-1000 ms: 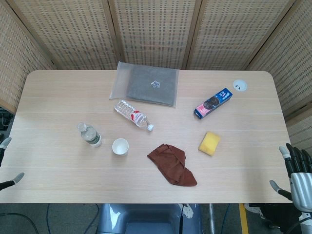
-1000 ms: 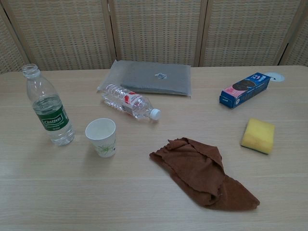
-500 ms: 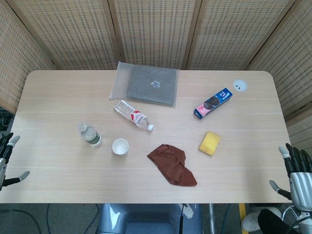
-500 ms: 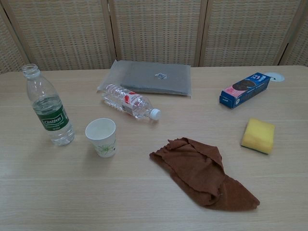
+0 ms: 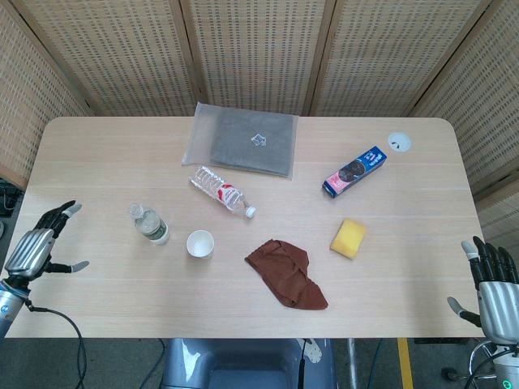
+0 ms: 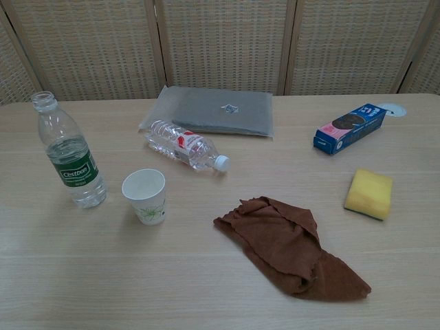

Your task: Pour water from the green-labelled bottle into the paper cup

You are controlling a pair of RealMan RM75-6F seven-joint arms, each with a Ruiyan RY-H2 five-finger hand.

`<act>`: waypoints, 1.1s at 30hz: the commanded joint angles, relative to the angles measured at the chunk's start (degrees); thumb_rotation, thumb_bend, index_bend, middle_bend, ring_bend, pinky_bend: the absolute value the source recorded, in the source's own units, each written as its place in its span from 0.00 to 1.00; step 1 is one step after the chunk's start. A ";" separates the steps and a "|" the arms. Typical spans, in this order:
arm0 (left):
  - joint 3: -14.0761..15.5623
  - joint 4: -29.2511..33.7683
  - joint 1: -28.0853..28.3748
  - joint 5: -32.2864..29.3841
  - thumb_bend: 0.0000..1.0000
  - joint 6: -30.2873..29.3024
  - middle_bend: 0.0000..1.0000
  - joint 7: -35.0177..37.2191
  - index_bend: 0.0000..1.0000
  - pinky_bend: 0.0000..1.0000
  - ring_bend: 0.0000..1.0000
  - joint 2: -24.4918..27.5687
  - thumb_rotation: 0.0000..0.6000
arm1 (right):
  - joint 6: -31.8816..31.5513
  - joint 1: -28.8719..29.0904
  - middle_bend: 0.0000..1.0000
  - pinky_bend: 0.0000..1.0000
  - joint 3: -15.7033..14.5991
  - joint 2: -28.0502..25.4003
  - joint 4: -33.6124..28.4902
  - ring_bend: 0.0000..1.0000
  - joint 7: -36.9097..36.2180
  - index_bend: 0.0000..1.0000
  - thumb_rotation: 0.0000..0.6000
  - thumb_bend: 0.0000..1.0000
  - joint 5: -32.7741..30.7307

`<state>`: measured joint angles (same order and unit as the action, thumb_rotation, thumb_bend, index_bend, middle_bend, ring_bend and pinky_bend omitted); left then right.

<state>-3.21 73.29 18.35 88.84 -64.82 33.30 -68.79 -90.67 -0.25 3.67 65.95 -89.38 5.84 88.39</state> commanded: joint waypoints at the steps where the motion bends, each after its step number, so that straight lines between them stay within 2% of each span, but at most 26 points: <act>1: 1.91 -6.21 6.63 3.39 0.06 7.09 0.00 13.30 0.00 0.00 0.00 -3.44 1.00 | 0.92 0.36 0.00 0.00 0.16 0.37 0.24 0.00 0.58 0.00 1.00 0.00 -0.75; 4: 1.99 -9.60 8.77 3.44 0.06 8.74 0.00 17.54 0.00 0.00 0.00 -5.84 1.00 | 1.91 0.73 0.00 0.00 0.31 0.82 0.54 0.00 1.44 0.00 1.00 0.00 -1.62; 20: 1.49 -20.62 14.57 0.05 0.04 14.79 0.00 25.61 0.00 0.00 0.00 -16.58 1.00 | 4.52 1.67 0.00 0.00 1.03 1.97 1.93 0.00 2.76 0.00 1.00 0.00 -4.81; 33: 1.45 -23.86 17.19 -0.92 0.04 15.45 0.00 28.28 0.00 0.00 0.00 -22.11 1.00 | 4.81 1.88 0.00 0.00 1.05 2.20 2.22 0.00 3.00 0.00 1.00 0.00 -5.39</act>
<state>-1.80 49.53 35.32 87.96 -49.39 61.66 -90.63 -85.86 1.63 4.72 68.16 -87.17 8.86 83.01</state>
